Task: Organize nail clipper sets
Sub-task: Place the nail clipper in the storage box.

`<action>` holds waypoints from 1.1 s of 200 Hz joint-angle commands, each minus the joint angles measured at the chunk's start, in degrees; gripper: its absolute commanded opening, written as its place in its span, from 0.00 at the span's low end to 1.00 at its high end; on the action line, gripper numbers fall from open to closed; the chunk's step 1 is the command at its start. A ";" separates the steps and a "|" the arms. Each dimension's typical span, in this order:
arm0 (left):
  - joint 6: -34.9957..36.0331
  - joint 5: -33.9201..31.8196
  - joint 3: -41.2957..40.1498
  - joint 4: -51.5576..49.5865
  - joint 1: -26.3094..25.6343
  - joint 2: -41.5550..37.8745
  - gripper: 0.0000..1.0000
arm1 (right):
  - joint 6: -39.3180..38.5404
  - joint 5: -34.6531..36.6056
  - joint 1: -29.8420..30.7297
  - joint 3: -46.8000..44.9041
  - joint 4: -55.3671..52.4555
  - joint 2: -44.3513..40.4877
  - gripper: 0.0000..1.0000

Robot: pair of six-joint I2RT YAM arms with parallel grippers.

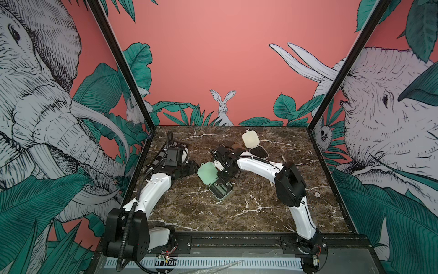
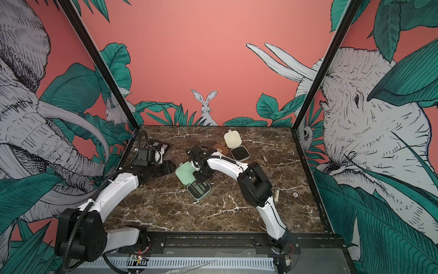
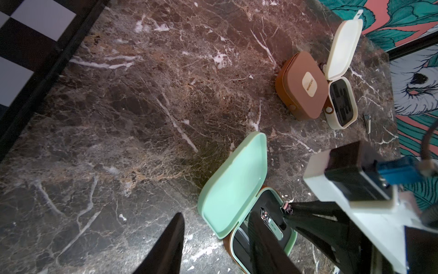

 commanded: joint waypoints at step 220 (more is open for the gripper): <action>-0.38 1.13 -1.50 -0.27 0.50 -0.90 0.45 | 0.75 0.72 0.56 -1.16 -0.43 2.75 0.08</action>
